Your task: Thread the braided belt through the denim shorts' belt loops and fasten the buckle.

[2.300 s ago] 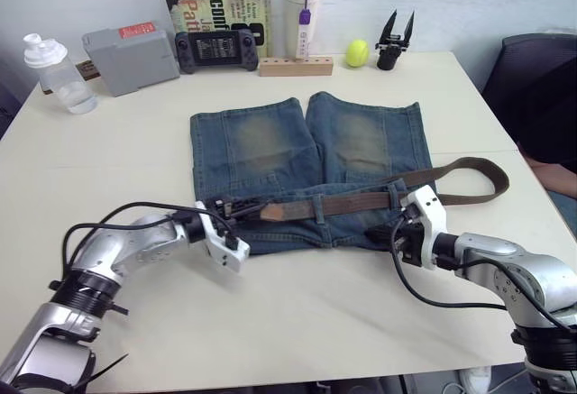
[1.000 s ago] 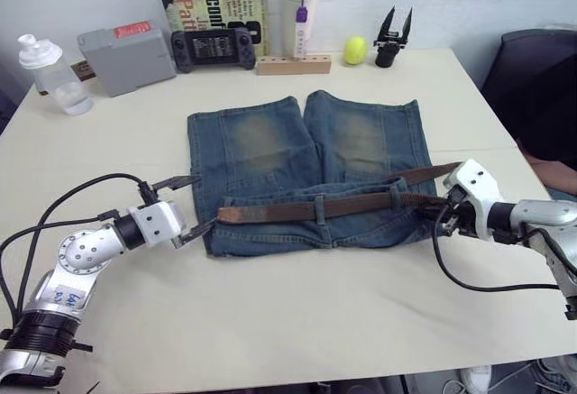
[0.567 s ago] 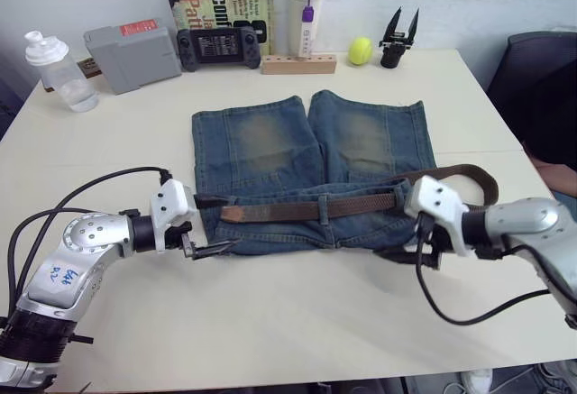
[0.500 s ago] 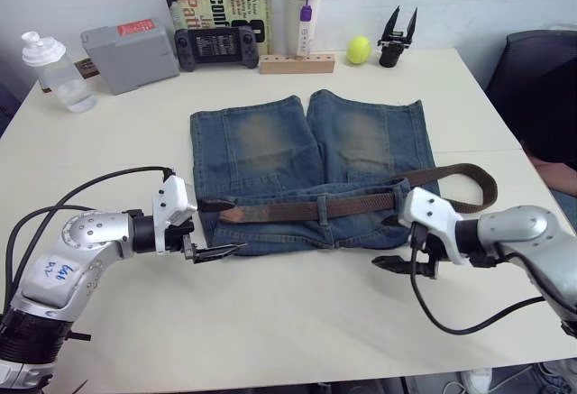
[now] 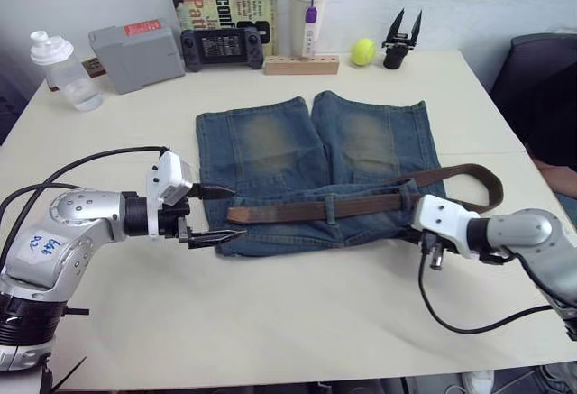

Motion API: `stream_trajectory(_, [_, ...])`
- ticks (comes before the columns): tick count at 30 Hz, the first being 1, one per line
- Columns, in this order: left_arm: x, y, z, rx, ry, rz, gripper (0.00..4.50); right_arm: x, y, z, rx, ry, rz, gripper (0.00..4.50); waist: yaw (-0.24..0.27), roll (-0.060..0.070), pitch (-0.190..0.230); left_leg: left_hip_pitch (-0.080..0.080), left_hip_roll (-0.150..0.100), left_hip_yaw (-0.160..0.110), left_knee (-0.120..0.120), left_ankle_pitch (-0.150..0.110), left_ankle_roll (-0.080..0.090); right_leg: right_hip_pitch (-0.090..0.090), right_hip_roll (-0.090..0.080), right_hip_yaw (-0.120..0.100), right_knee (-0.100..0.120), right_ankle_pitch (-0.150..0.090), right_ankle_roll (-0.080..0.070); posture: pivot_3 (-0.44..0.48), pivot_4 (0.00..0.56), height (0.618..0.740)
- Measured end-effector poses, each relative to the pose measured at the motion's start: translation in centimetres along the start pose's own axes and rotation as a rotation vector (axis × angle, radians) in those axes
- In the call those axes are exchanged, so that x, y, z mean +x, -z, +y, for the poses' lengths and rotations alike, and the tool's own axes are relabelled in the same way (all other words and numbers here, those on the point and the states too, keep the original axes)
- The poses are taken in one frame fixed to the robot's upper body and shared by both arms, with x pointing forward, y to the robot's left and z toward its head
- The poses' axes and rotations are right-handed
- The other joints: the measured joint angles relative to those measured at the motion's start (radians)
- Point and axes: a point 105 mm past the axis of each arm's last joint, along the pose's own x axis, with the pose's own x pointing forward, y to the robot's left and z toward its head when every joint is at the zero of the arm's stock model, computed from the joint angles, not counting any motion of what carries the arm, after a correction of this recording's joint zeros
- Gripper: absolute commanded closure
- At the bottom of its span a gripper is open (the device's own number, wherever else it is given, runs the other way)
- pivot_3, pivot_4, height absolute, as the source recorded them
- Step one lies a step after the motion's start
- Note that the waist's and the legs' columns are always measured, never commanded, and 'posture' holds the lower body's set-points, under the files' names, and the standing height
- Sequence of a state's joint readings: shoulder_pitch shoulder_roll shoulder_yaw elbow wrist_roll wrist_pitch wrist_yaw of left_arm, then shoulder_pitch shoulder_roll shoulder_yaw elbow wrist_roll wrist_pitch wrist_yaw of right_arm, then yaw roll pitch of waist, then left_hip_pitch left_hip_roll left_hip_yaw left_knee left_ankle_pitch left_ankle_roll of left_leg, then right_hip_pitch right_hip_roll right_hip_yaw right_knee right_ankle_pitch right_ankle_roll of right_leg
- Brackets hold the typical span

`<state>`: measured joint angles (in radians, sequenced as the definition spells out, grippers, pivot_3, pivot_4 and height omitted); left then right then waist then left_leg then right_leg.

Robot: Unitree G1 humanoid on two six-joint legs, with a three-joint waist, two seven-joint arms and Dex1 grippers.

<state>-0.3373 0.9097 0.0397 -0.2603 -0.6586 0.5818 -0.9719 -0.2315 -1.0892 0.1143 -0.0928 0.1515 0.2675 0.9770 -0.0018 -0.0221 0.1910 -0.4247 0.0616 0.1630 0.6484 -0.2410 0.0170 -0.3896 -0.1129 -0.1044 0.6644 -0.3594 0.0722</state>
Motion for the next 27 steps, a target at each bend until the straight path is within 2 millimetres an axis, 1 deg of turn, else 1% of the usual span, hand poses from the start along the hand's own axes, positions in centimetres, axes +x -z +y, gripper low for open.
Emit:
stream_trajectory(4, [0.4,0.0,-0.2,-0.013,0.012,-0.020,0.00,-0.8,1.9,-1.7,-0.046,0.040,0.018,4.40,0.001,0.000,0.000,0.000,0.000,0.000,0.001,0.000,0.001,0.001,0.000,0.000,-0.001,0.001,0.001,0.000,0.150,0.709])
stream_trajectory(7, [1.0,-0.3,0.0,-0.009,0.001,-0.058,0.00,-1.4,3.2,-3.4,-0.116,0.085,0.042,4.40,0.000,0.000,0.000,0.001,0.000,0.000,0.001,0.000,0.001,0.001,0.000,0.000,0.000,0.001,0.001,0.000,0.150,0.709])
stream_trajectory(9, [1.3,-0.9,0.2,0.009,-0.003,-0.074,0.00,-1.9,4.1,-4.5,-0.116,0.118,0.062,4.40,0.000,0.000,0.000,0.001,0.000,0.001,0.001,0.001,0.001,0.001,0.000,0.000,0.000,0.001,0.001,0.000,0.150,0.709])
stream_trajectory(12, [1.3,-1.5,0.5,0.034,-0.008,-0.080,0.00,-2.2,4.4,-5.5,-0.091,0.151,0.062,3.30,-0.002,0.000,0.000,0.001,0.000,0.002,0.001,0.002,0.001,0.000,0.000,0.001,0.001,0.001,0.001,0.000,0.150,0.709])
stream_trajectory(14, [1.3,-1.4,0.5,0.027,-0.006,-0.079,0.00,-2.4,4.4,-5.6,-0.056,0.149,0.054,2.35,-0.003,0.000,0.000,0.001,0.000,0.002,0.001,0.002,0.001,-0.001,0.001,0.002,0.001,0.001,0.001,0.000,0.150,0.709])
stream_trajectory(15, [1.3,-1.2,0.6,0.019,-0.007,-0.077,0.00,-2.6,4.1,-5.5,-0.042,0.147,0.046,1.80,-0.004,0.000,0.000,0.001,0.000,0.002,0.001,0.002,0.001,-0.001,0.001,0.002,0.002,0.001,0.001,0.000,0.150,0.709])
stream_trajectory(17, [1.2,-0.9,0.7,0.008,-0.008,-0.071,0.00,-2.9,3.2,-5.1,-0.025,0.125,0.031,0.78,-0.005,0.000,0.000,0.001,0.001,0.003,0.001,0.002,0.001,-0.001,0.001,0.003,0.003,0.001,0.001,0.000,0.150,0.709])
stream_trajectory(18, [1.1,-0.6,0.7,0.003,-0.008,-0.060,0.00,-3.1,2.3,-5.0,-0.016,0.118,0.012,0.23,-0.007,0.000,0.000,0.001,0.001,0.003,0.001,0.002,0.001,-0.002,0.001,0.003,0.003,0.001,0.001,0.000,0.150,0.709])
stream_trajectory(19, [1.0,-0.4,0.7,0.002,-0.008,-0.053,0.00,-3.3,1.3,-4.9,-0.005,0.114,-0.008,0.02,-0.009,0.000,0.000,0.001,0.001,0.003,0.001,0.002,0.001,-0.002,0.001,0.003,0.004,0.000,0.001,0.000,0.150,0.709])
stream_trajectory(21, [0.9,-0.3,0.7,0.010,-0.011,-0.043,0.00,-3.8,-1.7,-4.5,0.023,0.103,-0.087,0.02,-0.010,0.000,0.000,0.001,0.001,0.002,0.001,0.002,0.001,-0.002,0.001,0.003,0.004,0.000,0.000,0.000,0.150,0.709])
stream_trajectory(22, [0.9,-0.2,0.7,0.012,-0.011,-0.042,0.00,-3.9,-2.5,-4.3,0.023,0.099,-0.105,0.02,-0.009,0.000,0.000,0.001,0.001,0.002,0.001,0.002,0.001,-0.002,0.001,0.003,0.004,0.000,0.000,0.000,0.150,0.709])
stream_trajectory(23, [0.8,-0.2,0.7,0.023,-0.011,-0.038,0.00,-4.2,-4.3,-3.8,0.083,0.091,-0.171,0.02,-0.007,0.000,0.000,0.001,0.001,0.002,0.001,0.002,0.001,-0.001,0.000,0.002,0.004,0.000,0.000,0.000,0.150,0.709])
stream_trajectory(24, [0.8,-0.1,0.7,0.025,-0.011,-0.033,0.00,-4.2,-5.6,-3.2,0.116,0.073,-0.225,0.02,-0.006,0.000,0.000,0.001,0.001,0.001,0.001,0.002,0.001,-0.001,0.000,0.002,0.003,0.000,0.000,0.000,0.150,0.709])
stream_trajectory(25, [0.8,-0.1,0.7,0.031,-0.008,-0.031,0.00,-3.9,-6.7,-2.0,0.154,0.045,-0.282,0.02,-0.003,0.000,0.000,0.001,0.001,0.000,0.000,0.002,0.001,-0.001,0.000,0.002,0.003,0.000,-0.001,0.000,0.150,0.709])
stream_trajectory(27, [0.8,0.0,0.7,0.042,-0.009,-0.024,0.00,-2.5,-8.6,0.9,0.339,-0.058,-0.433,0.02,-0.001,-0.003,-0.001,0.001,0.002,-0.003,0.000,0.001,0.000,0.001,0.000,0.000,0.002,0.000,-0.001,0.000,0.150,0.709])
